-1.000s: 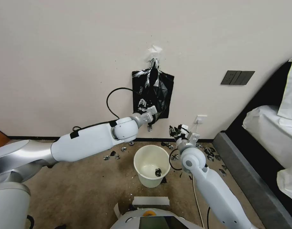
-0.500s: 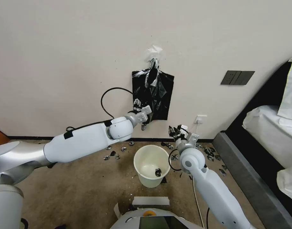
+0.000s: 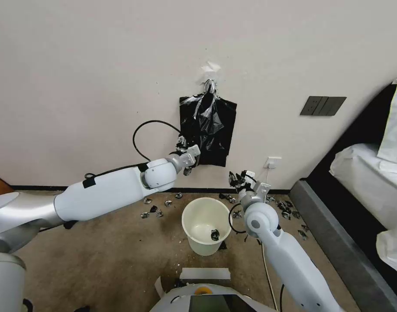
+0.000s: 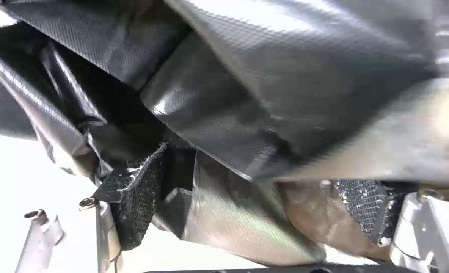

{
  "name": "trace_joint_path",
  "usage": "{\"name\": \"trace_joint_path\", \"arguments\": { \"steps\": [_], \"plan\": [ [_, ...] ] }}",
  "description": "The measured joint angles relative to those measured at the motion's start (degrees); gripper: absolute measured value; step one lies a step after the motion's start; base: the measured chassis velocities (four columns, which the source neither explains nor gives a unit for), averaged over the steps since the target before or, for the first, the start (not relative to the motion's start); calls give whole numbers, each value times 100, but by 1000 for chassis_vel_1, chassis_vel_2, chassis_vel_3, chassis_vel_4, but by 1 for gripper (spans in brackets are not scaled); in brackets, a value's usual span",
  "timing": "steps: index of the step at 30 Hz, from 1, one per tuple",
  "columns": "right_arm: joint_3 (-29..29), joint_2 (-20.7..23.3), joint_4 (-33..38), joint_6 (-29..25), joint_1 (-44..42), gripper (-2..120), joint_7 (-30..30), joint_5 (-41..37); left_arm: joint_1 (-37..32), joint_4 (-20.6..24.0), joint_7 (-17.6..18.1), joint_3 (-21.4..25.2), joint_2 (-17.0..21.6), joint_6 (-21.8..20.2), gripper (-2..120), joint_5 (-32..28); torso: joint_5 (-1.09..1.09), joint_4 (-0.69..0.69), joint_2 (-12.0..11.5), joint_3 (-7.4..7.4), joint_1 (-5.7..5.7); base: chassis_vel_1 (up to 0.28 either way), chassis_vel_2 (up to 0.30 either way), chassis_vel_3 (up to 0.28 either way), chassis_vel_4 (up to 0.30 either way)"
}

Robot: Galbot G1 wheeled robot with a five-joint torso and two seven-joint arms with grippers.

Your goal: Place a trash bag onto the trash bin.

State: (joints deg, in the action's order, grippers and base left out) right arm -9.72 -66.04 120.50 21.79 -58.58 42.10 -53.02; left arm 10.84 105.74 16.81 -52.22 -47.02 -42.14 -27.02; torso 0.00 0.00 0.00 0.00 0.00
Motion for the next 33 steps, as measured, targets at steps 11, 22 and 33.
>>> {"name": "trace_joint_path", "arguments": {
  "steps": [11,22,33],
  "plan": [
    [-63,22,2,-50,-41,27,-38,0,322,-208,102,-405,-181,0,79,-45,0,-1,0,0,0,0,0,0,0],
    [-63,-3,-23,-103,-49,26,-89,-5,795,-359,663,-965,-262,1,81,-703,0,0,0,0,0,0,0,0,0],
    [-72,17,-41,-141,-67,25,-103,-11,884,-537,961,-1050,-403,1,60,-1123,0,0,0,0,0,0,0,0,0]
  ]
}}
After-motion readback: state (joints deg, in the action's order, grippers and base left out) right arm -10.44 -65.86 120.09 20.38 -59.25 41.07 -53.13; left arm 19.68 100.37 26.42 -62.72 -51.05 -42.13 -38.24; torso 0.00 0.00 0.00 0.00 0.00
